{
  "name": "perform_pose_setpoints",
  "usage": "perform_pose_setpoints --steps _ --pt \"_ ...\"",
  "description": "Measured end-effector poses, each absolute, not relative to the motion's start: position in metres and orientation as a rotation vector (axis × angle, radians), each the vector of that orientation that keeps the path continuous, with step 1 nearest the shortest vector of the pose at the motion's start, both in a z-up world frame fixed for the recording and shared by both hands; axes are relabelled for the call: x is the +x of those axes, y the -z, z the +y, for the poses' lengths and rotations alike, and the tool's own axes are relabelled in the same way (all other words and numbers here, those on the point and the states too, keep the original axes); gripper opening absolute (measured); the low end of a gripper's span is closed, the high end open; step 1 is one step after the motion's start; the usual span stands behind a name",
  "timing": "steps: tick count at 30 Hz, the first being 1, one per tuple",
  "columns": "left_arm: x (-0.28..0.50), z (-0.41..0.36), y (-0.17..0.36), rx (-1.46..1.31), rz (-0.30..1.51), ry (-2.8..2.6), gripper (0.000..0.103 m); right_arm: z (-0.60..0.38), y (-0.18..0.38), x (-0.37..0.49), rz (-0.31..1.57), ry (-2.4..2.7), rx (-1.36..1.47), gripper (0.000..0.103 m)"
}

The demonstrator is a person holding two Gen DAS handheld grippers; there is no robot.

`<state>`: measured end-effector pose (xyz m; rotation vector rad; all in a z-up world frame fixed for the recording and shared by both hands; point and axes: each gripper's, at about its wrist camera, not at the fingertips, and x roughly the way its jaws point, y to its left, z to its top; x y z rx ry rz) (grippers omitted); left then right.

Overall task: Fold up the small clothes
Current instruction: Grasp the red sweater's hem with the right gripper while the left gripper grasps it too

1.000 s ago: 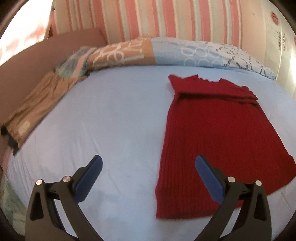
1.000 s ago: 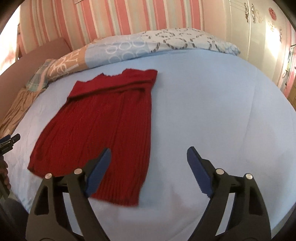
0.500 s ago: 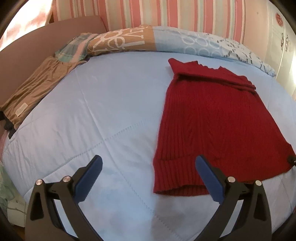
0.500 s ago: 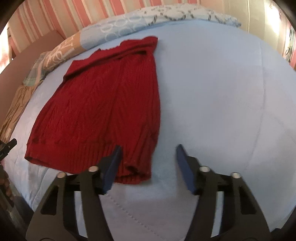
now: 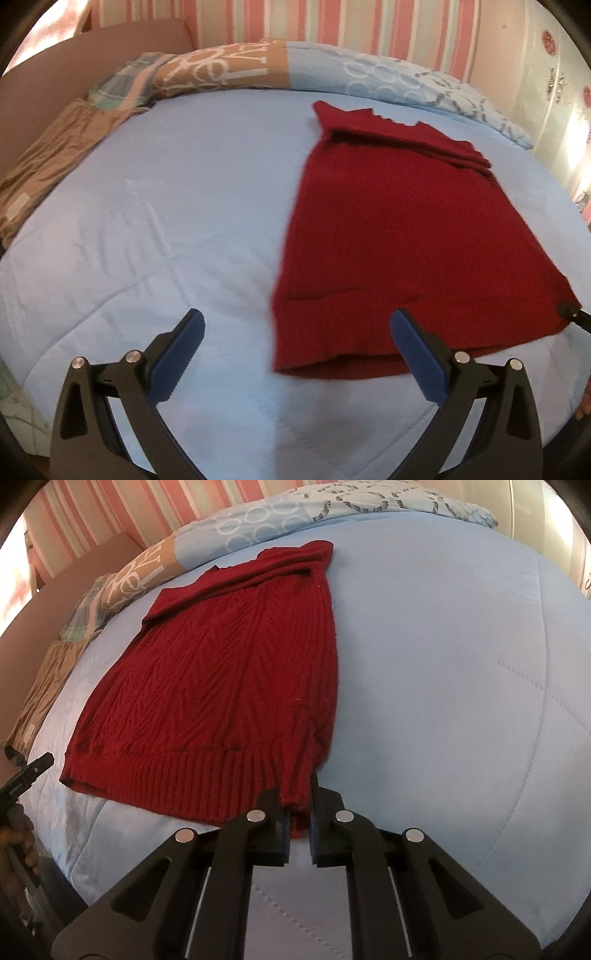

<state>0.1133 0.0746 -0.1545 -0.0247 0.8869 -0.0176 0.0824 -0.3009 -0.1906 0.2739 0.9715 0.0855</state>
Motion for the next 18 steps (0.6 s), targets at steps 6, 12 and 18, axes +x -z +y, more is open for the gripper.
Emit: perform_pose_setpoints --steps 6,12,18 --pt "0.127 0.071 0.172 -0.053 0.934 0.023 0.100 -0.300 0.187 0.083 0.972 -0.088 0.271 0.008" --pt "0.137 0.080 0.193 -0.096 0.994 0.034 0.082 -0.299 0.187 0.083 0.974 -0.089 0.267 0.008" --pt "0.138 0.079 0.196 -0.147 1.001 0.080 0.051 -0.299 0.188 0.084 0.979 -0.089 0.266 0.008"
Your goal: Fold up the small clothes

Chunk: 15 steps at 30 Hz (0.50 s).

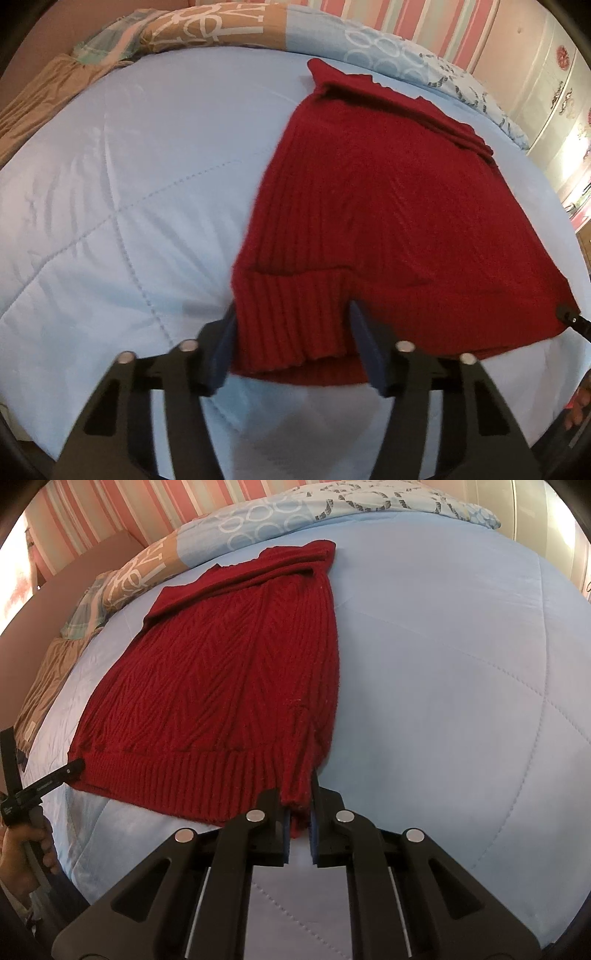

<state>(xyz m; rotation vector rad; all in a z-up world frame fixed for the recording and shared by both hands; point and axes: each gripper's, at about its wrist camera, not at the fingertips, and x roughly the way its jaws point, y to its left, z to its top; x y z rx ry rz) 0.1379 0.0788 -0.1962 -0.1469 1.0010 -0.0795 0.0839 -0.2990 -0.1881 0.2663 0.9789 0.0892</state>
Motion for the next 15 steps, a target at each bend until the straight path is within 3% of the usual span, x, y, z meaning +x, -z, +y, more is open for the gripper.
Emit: perform_pose_setpoints --steps 3,4,15 --pt "0.139 0.080 0.195 -0.214 1.003 0.123 0.020 -0.299 0.187 0.083 0.973 -0.090 0.265 0.008" --pt "0.139 0.079 0.192 -0.221 1.002 0.130 0.016 -0.299 0.186 0.083 0.971 -0.091 0.266 0.008" --pt "0.124 0.077 0.155 -0.175 0.937 0.137 0.014 -0.308 0.169 0.075 0.920 -0.098 0.268 0.007"
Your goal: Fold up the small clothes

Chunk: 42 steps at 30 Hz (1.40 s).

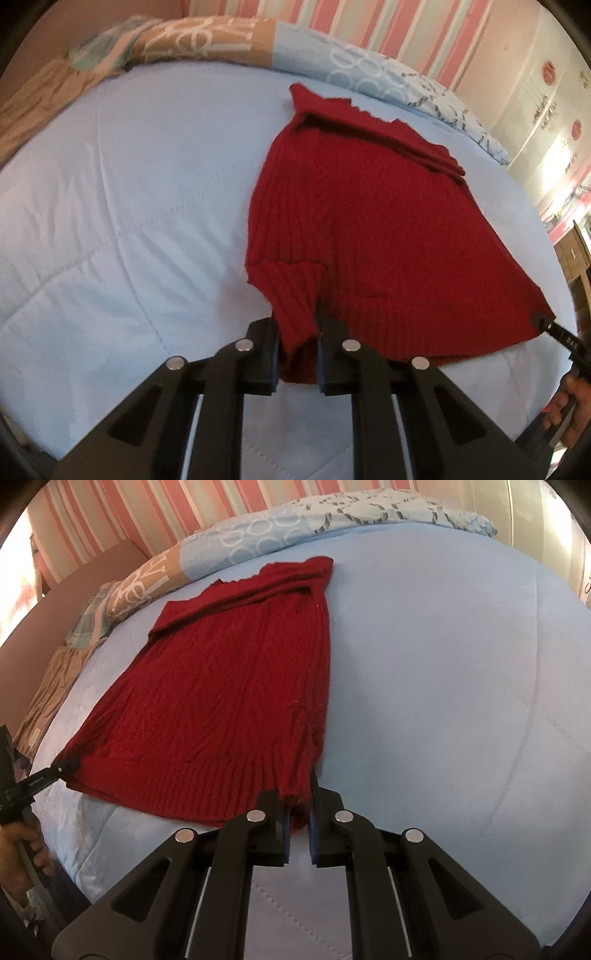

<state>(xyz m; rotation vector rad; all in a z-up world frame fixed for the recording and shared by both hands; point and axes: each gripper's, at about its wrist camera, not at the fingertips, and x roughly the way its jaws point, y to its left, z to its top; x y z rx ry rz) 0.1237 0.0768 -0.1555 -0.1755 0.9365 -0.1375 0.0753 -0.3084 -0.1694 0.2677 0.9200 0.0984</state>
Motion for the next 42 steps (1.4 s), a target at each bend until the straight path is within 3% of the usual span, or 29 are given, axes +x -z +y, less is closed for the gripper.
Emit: perform_pose_setpoints --steps 11,20,24,25,27,28,30,36,42 --pt "0.099 0.081 0.122 -0.106 0.884 0.127 0.007 -0.307 0.139 0.057 0.899 -0.106 0.210 0.006" --pt "0.099 0.090 0.146 -0.092 0.948 0.132 0.004 -0.312 0.145 0.054 0.904 -0.096 0.204 0.003" --pt "0.108 0.085 0.153 -0.106 0.963 0.133 0.012 -0.307 0.150 0.059 0.914 -0.099 0.202 0.003" --pt "0.111 0.083 0.154 -0.111 0.968 0.132 0.029 -0.306 0.152 0.061 0.922 -0.101 0.210 0.004" --pt "0.113 0.080 0.156 -0.102 0.965 0.110 0.051 -0.305 0.156 0.063 0.934 -0.091 0.210 0.011" --pt "0.113 0.080 0.155 -0.097 0.962 0.103 0.052 -0.305 0.158 0.064 0.943 -0.087 0.213 0.040" --pt "0.114 0.078 0.155 -0.090 0.958 0.088 0.057 -0.306 0.159 0.062 0.930 -0.086 0.228 0.069" --pt "0.118 0.084 0.161 -0.099 0.973 0.053 0.057 -0.308 0.172 0.068 0.964 -0.090 0.245 0.058" --pt "0.126 0.088 0.180 -0.136 1.025 0.048 0.057 -0.306 0.185 0.074 0.991 -0.085 0.264 0.056"
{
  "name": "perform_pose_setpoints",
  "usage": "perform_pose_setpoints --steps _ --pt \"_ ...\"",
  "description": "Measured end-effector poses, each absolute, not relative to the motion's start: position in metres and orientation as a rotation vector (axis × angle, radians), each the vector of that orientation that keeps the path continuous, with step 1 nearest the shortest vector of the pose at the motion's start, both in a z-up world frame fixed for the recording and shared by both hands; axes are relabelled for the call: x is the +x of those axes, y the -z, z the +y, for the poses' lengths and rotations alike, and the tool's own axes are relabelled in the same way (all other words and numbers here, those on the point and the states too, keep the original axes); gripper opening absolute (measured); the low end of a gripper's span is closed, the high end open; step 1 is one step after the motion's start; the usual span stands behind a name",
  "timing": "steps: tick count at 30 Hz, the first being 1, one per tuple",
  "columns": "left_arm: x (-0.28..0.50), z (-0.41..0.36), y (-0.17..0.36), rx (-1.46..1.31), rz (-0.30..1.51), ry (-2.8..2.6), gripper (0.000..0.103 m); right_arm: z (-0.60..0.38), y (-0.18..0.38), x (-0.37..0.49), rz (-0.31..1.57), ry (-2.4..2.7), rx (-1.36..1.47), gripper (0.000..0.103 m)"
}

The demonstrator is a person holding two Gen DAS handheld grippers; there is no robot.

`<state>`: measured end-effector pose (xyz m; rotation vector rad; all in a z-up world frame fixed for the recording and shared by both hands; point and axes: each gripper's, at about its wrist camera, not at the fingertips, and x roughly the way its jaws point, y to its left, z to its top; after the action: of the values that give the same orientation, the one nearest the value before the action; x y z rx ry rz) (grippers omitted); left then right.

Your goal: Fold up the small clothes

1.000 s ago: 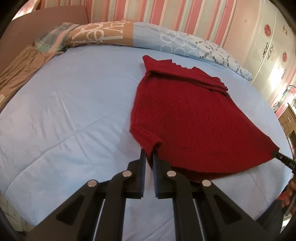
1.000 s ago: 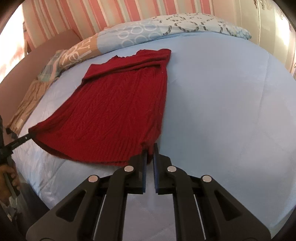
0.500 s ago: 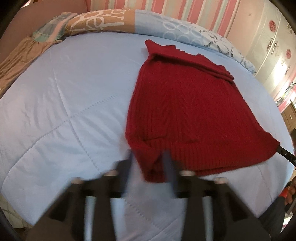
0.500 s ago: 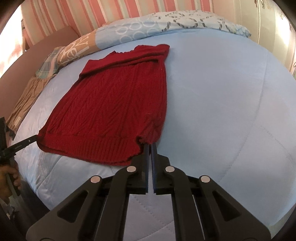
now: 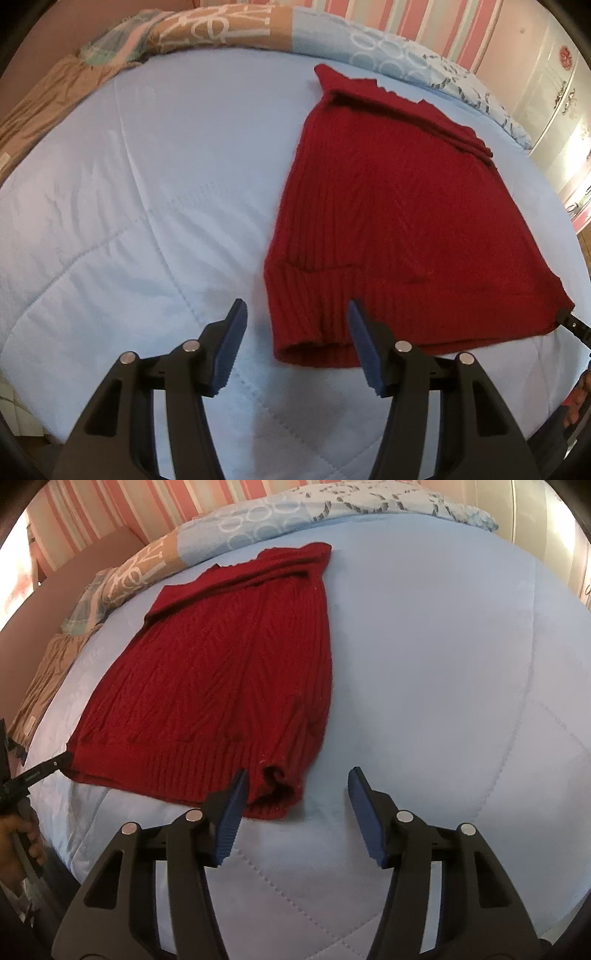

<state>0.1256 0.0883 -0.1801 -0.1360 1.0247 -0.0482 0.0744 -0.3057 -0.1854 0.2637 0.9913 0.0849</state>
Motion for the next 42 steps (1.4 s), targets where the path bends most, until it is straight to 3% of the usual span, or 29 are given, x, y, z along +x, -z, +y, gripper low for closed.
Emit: perform_pose_setpoints --steps 6,8,10,12,15,16,42 --pt "0.131 0.084 0.191 -0.187 1.046 0.067 0.057 -0.305 0.191 0.081 1.001 -0.089 0.296 0.043" --pt "0.134 0.085 0.192 -0.203 1.045 0.071 0.057 -0.304 0.192 0.083 1.001 -0.089 0.292 0.034" --pt "0.136 0.084 0.192 -0.204 1.042 0.080 0.050 -0.303 0.193 0.085 1.007 -0.095 0.291 0.011" --pt "0.139 0.085 0.194 -0.219 1.047 0.088 0.043 -0.301 0.193 0.086 1.009 -0.103 0.286 0.008" --pt "0.142 0.086 0.196 -0.247 1.046 0.110 0.017 -0.300 0.190 0.086 0.998 -0.107 0.287 0.007" --pt "0.141 0.084 0.195 -0.241 1.043 0.114 0.014 -0.300 0.189 0.086 0.993 -0.106 0.286 0.007" --pt "0.079 0.066 0.122 -0.133 0.931 0.158 0.010 -0.314 0.124 0.031 0.850 -0.182 0.282 0.006"
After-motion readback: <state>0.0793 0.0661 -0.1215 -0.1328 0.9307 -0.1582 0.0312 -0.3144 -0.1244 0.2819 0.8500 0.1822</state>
